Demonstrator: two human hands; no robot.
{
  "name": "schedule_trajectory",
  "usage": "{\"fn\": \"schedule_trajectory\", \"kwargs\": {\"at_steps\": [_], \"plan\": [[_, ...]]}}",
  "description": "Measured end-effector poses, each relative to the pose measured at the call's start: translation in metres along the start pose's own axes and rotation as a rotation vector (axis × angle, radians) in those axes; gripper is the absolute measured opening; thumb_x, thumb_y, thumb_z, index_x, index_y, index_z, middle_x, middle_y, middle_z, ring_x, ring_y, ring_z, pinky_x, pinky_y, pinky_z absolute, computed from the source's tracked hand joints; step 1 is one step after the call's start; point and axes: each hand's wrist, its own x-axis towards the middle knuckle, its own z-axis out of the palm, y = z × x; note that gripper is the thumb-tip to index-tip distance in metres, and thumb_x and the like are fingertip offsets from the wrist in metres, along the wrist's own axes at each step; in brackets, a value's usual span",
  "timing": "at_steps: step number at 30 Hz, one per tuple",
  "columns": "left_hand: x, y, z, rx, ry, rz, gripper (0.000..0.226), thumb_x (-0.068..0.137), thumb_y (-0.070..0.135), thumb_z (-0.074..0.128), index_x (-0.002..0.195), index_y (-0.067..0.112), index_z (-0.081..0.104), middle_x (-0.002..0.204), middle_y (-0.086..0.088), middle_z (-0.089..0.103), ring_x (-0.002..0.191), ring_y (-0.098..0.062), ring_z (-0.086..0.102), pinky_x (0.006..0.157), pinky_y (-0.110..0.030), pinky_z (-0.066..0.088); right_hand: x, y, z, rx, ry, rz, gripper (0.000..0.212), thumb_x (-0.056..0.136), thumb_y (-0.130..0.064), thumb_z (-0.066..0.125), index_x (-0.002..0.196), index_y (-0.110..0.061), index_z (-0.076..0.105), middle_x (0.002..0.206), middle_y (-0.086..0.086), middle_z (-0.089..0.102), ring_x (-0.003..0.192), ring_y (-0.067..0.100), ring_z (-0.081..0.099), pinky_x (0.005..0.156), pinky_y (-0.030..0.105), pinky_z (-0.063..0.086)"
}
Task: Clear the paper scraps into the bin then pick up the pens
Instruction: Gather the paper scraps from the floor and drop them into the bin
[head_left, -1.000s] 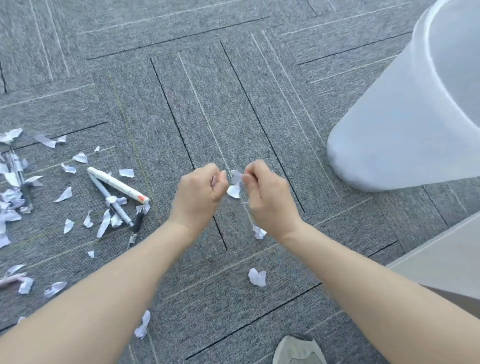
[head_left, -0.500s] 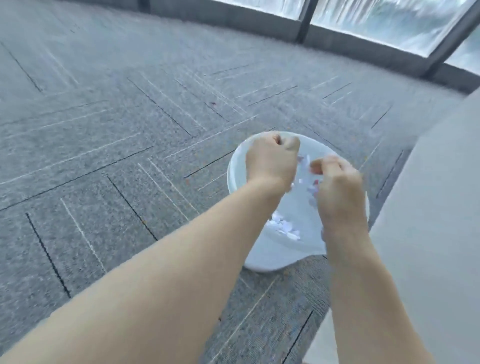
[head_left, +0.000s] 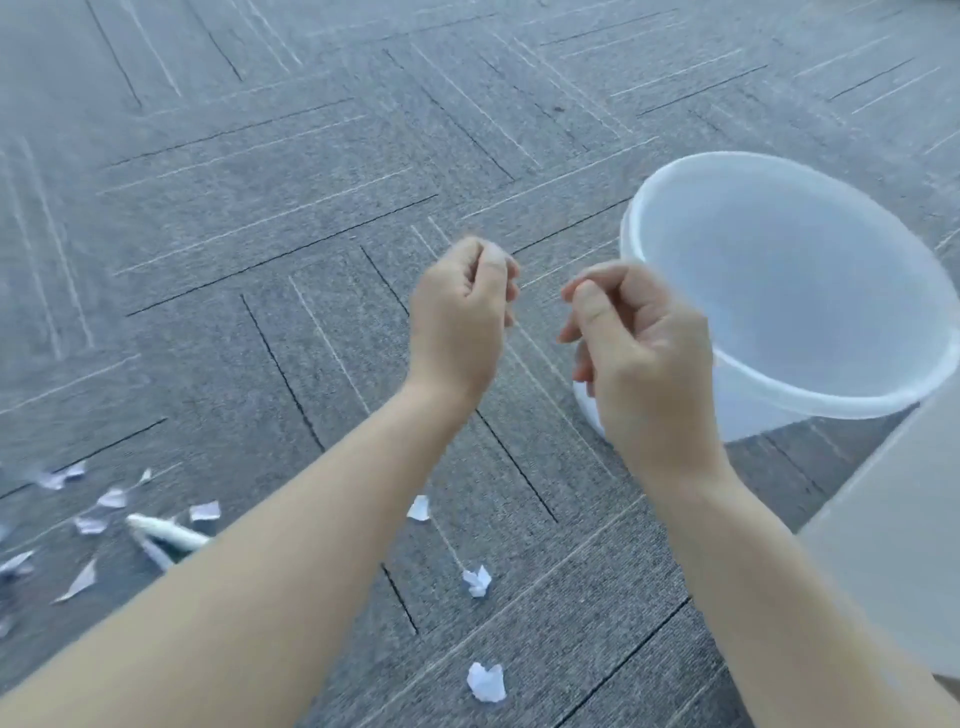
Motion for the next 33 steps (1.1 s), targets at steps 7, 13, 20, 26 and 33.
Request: {"fn": "schedule_trajectory", "kwargs": {"at_steps": [7,13,20,26,33], "plan": [[-0.156,-0.161,-0.132,0.787,-0.018,-0.329,0.014,0.09,0.023,0.048,0.092,0.019,0.061,0.095,-0.001,0.06,0.086,-0.027,0.059,0.074,-0.041,0.048,-0.099,0.125,0.089,-0.817,-0.899,0.047,0.034,0.096,-0.03,0.052,0.13,-0.026,0.05,0.116,-0.001,0.054,0.106,0.023,0.056,0.076,0.037,0.05],[-0.254,-0.175,-0.16,0.998,0.026,-0.345,0.033,0.08,0.023,0.069,0.11,0.013,0.06,0.104,-0.005,0.056,0.073,-0.03,0.066,0.052,-0.031,0.042,-0.106,0.151,0.122,-0.978,-0.972,-0.055,0.043,0.092,-0.042,0.059,0.124,-0.018,0.044,0.116,0.007,0.041,0.092,0.028,0.053,0.064,0.037,0.047],[-0.285,-0.186,-0.169,1.113,-0.107,-0.387,0.059,0.081,0.051,0.06,0.128,0.018,0.048,0.112,0.0,0.048,0.083,-0.02,0.063,0.051,-0.03,0.042,-0.104,0.148,0.123,-0.807,-1.079,-0.083,0.018,0.098,-0.024,0.052,0.084,-0.016,0.045,0.094,-0.001,0.044,0.071,0.017,0.051,0.066,0.029,0.04],[-0.275,-0.189,-0.163,1.078,-0.113,-0.426,0.033,0.091,0.04,0.051,0.118,0.022,0.048,0.099,0.001,0.041,0.073,-0.018,0.051,0.051,-0.03,0.04,-0.129,0.158,0.058,-0.824,-1.074,-0.014,0.014,0.094,-0.034,0.057,0.089,-0.022,0.051,0.096,-0.008,0.045,0.07,0.015,0.056,0.067,0.038,0.053],[-0.271,-0.198,-0.163,1.012,-0.143,-0.323,0.009,0.094,0.02,0.05,0.092,0.012,0.051,0.087,-0.003,0.046,0.064,-0.023,0.05,0.053,-0.036,0.044,-0.152,0.159,0.055,-0.854,-1.131,-0.145,0.034,0.092,-0.028,0.063,0.121,-0.019,0.047,0.112,-0.001,0.04,0.07,0.017,0.047,0.059,0.027,0.04]]}}
